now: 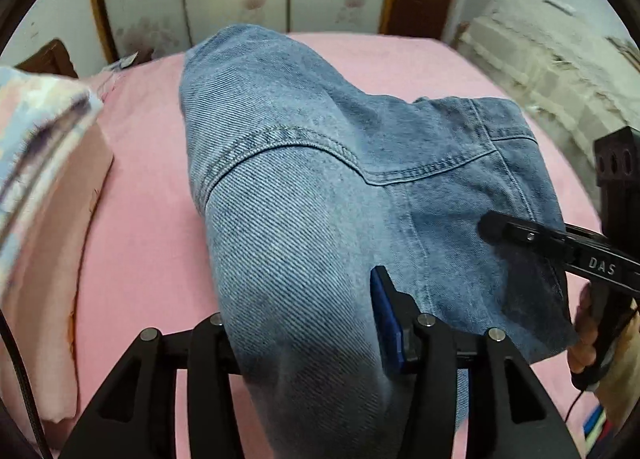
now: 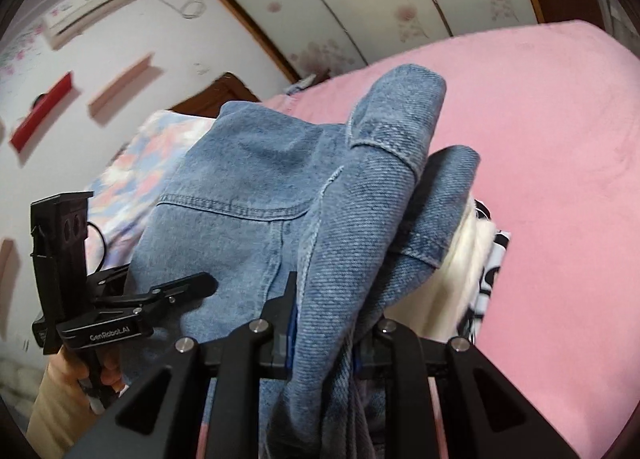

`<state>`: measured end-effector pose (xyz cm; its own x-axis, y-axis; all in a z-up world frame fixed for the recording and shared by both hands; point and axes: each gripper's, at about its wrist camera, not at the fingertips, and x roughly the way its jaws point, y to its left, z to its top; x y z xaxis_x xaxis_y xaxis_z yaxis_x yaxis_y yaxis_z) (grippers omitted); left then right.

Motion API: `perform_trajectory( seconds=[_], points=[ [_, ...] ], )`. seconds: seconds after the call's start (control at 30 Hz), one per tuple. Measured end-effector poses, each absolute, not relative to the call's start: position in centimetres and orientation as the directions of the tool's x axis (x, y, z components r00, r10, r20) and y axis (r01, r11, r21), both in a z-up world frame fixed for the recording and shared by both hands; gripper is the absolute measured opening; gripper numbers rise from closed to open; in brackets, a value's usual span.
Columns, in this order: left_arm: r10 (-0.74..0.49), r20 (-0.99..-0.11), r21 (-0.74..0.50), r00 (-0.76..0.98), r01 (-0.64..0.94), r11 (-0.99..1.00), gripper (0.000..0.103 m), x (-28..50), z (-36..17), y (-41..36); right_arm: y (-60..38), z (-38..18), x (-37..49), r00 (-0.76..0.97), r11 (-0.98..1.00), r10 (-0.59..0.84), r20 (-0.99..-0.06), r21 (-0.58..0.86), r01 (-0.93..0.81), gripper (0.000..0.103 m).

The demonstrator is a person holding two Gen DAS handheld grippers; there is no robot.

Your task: Fold large clothes

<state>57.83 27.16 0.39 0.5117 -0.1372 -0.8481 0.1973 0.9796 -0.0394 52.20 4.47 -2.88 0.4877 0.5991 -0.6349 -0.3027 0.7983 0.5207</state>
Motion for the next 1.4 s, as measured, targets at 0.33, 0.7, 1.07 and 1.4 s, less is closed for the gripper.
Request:
perform_trajectory(
  seconds=[0.33,0.7,1.07,1.4],
  points=[
    [-0.005,-0.838,0.020,0.546,0.040,0.999,0.086,60.6,-6.8,28.5,3.2,-8.2,52.6,0.538,0.888,0.460,-0.707,0.380,-0.259,0.065],
    [0.135,-0.797,0.116,0.589,-0.070,0.991,0.086,53.8,-2.3,25.1,-0.7,-2.2,44.0,0.578,0.909,0.416,-0.702,0.321,-0.264,0.065],
    [0.015,-0.743,0.016,0.669,-0.004,1.000,0.087,38.2,8.2,17.5,-4.5,7.3,31.3,0.616,0.931,0.365,-0.698,0.258,-0.258,0.065],
    [-0.075,-0.722,-0.042,0.688,0.065,0.997,0.087,27.8,12.3,11.4,-6.3,11.2,20.1,0.673,0.961,0.251,-0.696,0.098,-0.257,0.065]
  ],
)
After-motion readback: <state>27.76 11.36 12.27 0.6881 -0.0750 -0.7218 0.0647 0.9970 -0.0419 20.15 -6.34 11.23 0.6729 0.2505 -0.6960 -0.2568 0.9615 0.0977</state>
